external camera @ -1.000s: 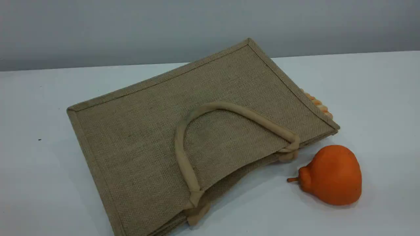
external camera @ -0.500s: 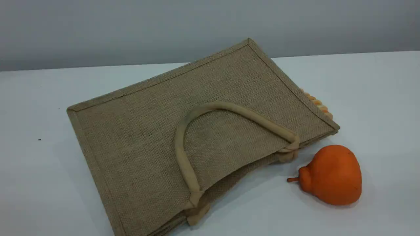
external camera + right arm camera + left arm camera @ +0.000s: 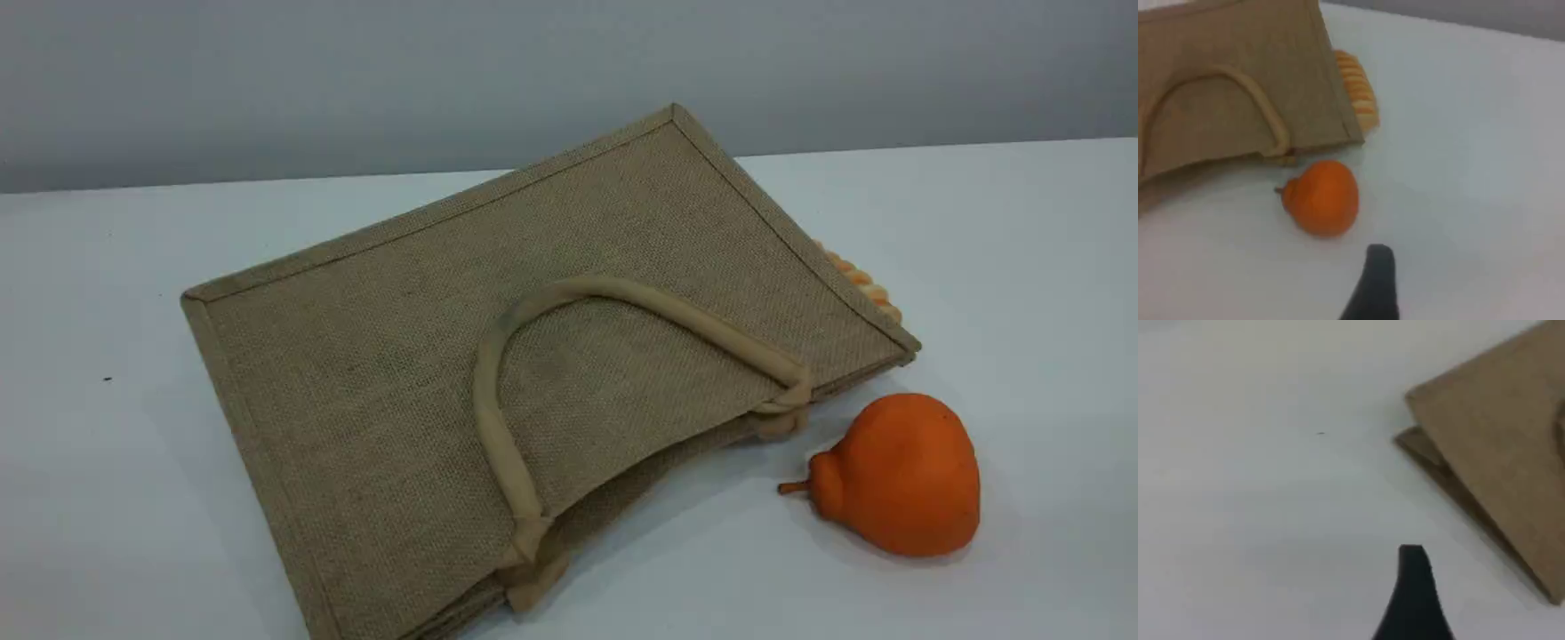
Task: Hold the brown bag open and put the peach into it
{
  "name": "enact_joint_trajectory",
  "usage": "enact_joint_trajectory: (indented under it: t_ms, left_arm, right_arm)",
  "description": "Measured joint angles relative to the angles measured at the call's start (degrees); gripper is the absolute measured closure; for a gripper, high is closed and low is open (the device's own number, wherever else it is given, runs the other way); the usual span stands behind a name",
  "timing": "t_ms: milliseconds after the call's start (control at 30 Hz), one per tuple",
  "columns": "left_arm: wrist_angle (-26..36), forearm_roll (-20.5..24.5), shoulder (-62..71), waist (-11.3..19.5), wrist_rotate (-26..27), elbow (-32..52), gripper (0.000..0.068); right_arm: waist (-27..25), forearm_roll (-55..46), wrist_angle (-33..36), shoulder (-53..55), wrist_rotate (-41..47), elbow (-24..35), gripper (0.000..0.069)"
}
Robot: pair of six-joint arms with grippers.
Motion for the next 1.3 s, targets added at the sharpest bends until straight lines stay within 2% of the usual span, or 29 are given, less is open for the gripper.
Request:
enact_joint_trajectory:
  t_ms: [233,300,1300]
  left_arm:
    - [0.0,0.0,-0.9,9.4,0.0,0.0,0.0197]
    - [0.0,0.0,-2.1,10.8,0.0,0.0,0.0197]
    - [0.3,-0.1,-3.6,10.6,0.0,-0.1,0.0197]
  right_arm:
    - [0.0,0.1,0.1,-4.1,-0.1,-0.1,0.01]
    - [0.0,0.1,0.1,-4.1,-0.2,-0.1,0.01]
    - [-0.1,0.1,0.0,-4.0,-0.2,-0.1,0.01]
